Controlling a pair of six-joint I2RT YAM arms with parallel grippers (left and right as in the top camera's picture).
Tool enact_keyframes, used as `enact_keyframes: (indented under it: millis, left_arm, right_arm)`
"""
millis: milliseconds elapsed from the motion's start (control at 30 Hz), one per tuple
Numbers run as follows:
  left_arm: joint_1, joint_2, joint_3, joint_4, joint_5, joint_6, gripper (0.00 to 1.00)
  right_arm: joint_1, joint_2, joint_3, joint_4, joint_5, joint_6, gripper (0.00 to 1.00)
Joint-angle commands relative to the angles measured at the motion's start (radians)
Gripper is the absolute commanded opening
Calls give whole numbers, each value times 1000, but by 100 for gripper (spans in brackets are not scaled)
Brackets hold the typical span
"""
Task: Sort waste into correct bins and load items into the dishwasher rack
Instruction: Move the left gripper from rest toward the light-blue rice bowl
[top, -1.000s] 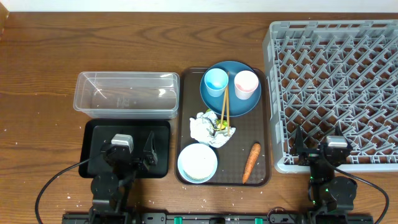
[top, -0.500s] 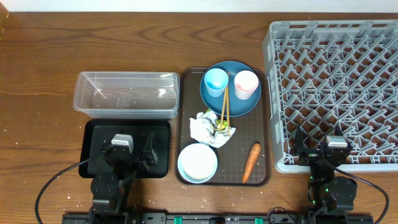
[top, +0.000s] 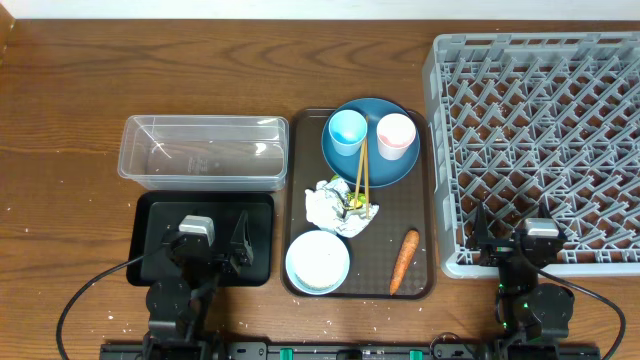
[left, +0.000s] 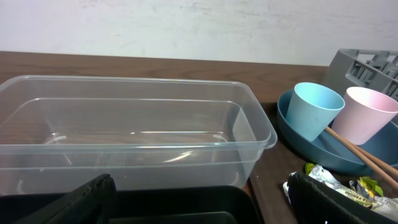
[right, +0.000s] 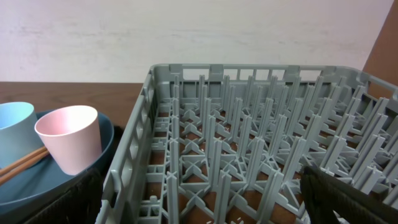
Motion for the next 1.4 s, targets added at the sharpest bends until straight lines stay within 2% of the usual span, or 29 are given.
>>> enact_keyframes:
  millis: [0,100,133,167,233,300,400,567,733,900,967,1067,1367]
  left_arm:
    - [-4,-7,-28,0,-5,21,91]
    - [-4,-7,-28,0,-4,20,91]
    - [-4,-7,-28,0,2,13,98]
    - [-4,-7,-28,0,18,1,98]
    - [-4,-7,-26,4,64,-2,98]
    - [-4,-7,-5,-4,171,-30,98]
    - [-4,-7,84,-58,306,-94,98]
    - [-4,33,331,-265,314,-126,98]
    - [-4,238,656,-652,319,-138,98]
    - [-4,578,1024,-1072,336,-137,98]
    - [-4,687,1132,-1183,337,-138,98]
    - [-4,816,1226,-1222,336,-137,98]
    - [-28,988,1188,-1234,354,-175,99]
  right_arm:
    - [14,-1,-2,-4,2,-3,99]
    - [14,-1,-2,-4,2,-3,99]
    - [14,-1,-2,-4,2,-3,99]
    - [14,-1,-2,-4,2,-3,99]
    - [14,-1,-2,-4,2,-3,99]
    - [14,-1,-2,-4,2,-3,99]
    - [14,-1,-2,-4,2,-3,99]
    - [14,-1,-2,-4,3,-3,99]
    - [14,-1,-2,-4,2,-3,99]
    - [14,-1,-2,-4,3,-3,99]
    - [14,-1,-2,-4,2,-3,99]
    - [14,-1,-2,-4,2,-3,99]
    - [14,-1,-2,-4,2,-3,99]
